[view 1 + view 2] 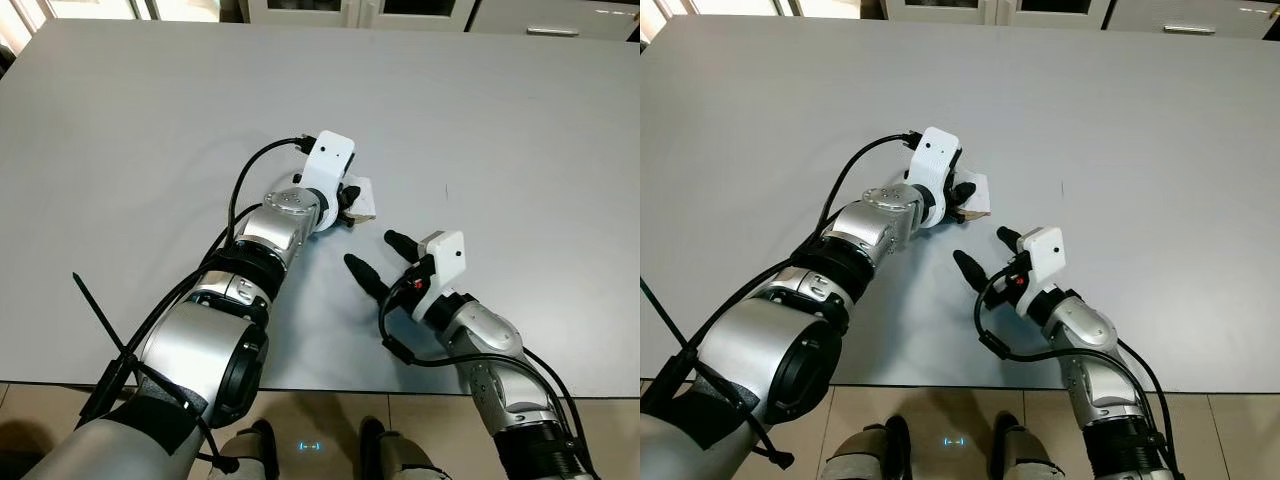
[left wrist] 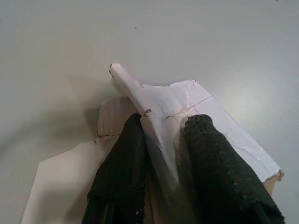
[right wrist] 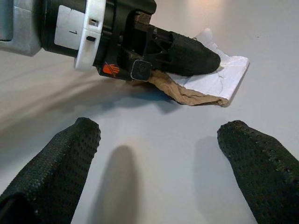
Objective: Picking trash to rubbish bin
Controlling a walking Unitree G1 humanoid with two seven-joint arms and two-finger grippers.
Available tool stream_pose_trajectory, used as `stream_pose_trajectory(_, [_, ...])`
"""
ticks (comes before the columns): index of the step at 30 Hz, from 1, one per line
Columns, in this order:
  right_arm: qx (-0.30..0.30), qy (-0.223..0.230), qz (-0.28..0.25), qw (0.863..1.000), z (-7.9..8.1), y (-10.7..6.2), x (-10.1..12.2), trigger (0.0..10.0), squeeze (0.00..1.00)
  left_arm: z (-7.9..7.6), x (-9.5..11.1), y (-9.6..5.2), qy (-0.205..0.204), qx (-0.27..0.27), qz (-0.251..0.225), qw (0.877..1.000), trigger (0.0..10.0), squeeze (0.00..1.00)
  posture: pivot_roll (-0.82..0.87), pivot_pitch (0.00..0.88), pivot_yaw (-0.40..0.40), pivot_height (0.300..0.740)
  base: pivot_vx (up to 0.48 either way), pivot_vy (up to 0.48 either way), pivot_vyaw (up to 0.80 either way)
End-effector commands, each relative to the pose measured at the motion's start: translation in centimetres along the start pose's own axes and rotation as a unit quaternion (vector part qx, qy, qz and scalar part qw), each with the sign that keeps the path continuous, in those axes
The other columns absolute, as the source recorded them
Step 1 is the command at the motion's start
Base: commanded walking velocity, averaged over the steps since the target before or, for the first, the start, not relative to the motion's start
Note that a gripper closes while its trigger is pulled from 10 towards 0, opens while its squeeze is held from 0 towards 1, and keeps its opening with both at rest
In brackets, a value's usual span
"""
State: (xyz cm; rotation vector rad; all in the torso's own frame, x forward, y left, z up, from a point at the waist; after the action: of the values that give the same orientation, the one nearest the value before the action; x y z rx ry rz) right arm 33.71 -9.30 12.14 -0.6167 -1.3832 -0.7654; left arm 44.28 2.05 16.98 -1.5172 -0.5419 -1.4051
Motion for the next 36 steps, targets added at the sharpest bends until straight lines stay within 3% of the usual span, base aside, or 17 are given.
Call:
stream_pose_trajectory(1, [0.009,0.011,0.002,1.0,0.3,0.0,-0.1,10.0,0.0,-0.2,-4.6,0.0,-0.019,-0.004,0.075,0.997,0.0,0.0,-0.08,0.213,0.012,0.74,0.0,0.0,0.0])
stream_pose_trajectory(3, [0.011,0.012,0.001,1.0,0.3,0.0,-0.1,10.0,0.0,-0.1,-4.7,-0.1,-0.021,-0.003,0.076,0.997,0.0,0.0,-0.08,0.213,0.012,0.74,0.0,0.0,0.0])
stream_pose_trajectory(4, [0.011,0.012,0.001,1.0,0.3,0.0,-0.1,10.0,0.0,0.0,-4.7,-0.1,-0.023,-0.001,0.076,0.997,4.6,0.0,-0.08,0.209,0.011,0.74,0.0,0.0,0.0])
stream_pose_trajectory(5, [0.011,0.012,0.001,1.0,0.3,0.0,-0.1,10.0,0.0,0.0,-4.7,-0.1,-0.023,-0.001,0.076,0.997,4.6,0.0,-0.08,0.209,0.011,0.74,0.0,0.0,0.0])
stream_pose_trajectory(6, [0.011,0.011,0.001,1.0,0.3,0.1,-0.1,10.0,0.0,0.3,-4.6,-0.1,-0.027,0.006,0.073,0.997,10.0,0.0,-0.08,0.204,0.009,0.74,0.0,0.0,0.0])
stream_pose_trajectory(8, [0.012,0.011,0.0,1.0,0.3,0.3,0.0,10.0,0.0,0.8,-4.3,-0.2,-0.033,0.016,0.059,0.998,10.0,0.0,-0.08,0.199,0.008,0.74,0.0,0.0,0.0])
stream_pose_trajectory(13, [0.005,0.007,-0.006,1.0,-0.1,0.5,0.4,10.0,0.0,2.8,-1.0,-0.6,-0.055,0.056,-0.034,0.996,10.0,0.0,-0.08,0.186,0.007,0.74,0.0,0.0,0.0])
stream_pose_trajectory(15, [0.001,0.005,-0.008,1.0,-0.3,0.6,0.4,10.0,0.0,3.6,0.6,-1.0,-0.074,0.068,-0.076,0.992,10.0,0.0,-0.07,0.178,0.002,0.74,0.0,0.0,0.0])
stream_pose_trajectory(20, [-0.001,0.006,-0.009,1.0,-0.4,0.9,0.4,10.0,0.0,4.7,2.3,-1.8,-0.086,0.081,-0.131,0.984,10.0,0.0,-0.06,0.165,-0.003,0.74,0.0,0.0,0.0])
stream_pose_trajectory(22, [-0.002,0.005,-0.012,1.0,-0.5,1.1,0.6,10.0,0.0,5.5,3.3,-2.6,-0.099,0.093,-0.172,0.976,10.0,0.0,-0.06,0.156,-0.004,0.74,0.0,0.0,0.0])
stream_pose_trajectory(26, [-0.003,0.004,-0.015,1.0,-0.6,1.3,0.7,10.0,0.0,5.9,3.9,-3.1,-0.108,0.098,-0.194,0.97,10.0,0.0,-0.06,0.149,-0.008,0.74,0.0,0.0,0.0])
stream_pose_trajectory(31, [-0.015,-0.003,-0.021,1.0,-1.1,1.6,1.0,10.0,0.0,6.5,4.2,-4.1,-0.083,0.127,-0.235,0.96,10.0,0.0,-0.06,0.129,-0.016,0.74,0.0,0.0,0.0])
stream_pose_trajectory(33, [-0.027,-0.007,-0.027,0.999,-1.5,1.8,1.4,10.0,0.0,6.8,4.1,-4.5,-0.064,0.144,-0.245,0.957,10.0,0.0,-0.06,0.117,-0.024,0.74,0.0,0.0,0.0])
stream_pose_trajectory(36, [-0.061,-0.018,-0.041,0.997,-2.3,2.0,2.0,10.0,0.0,6.9,4.0,-5.0,-0.072,0.156,-0.26,0.95,10.0,0.0,-0.05,0.112,-0.027,0.74,0.0,0.0,0.0])
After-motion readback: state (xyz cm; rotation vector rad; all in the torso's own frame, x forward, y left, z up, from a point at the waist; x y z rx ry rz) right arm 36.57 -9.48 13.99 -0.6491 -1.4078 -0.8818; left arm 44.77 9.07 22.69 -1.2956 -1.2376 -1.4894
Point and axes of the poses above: a point about 5 cm out from each wrist's last joint towards the gripper, its own y axis pointing out of the wrist towards the gripper, its own x axis along the axis of the wrist's last joint, z = x × y, the point moved 5 cm from there along y, pointing out of the wrist towards the gripper, and after that the axes turned 2 degrees about y, right-handed, at the moved point
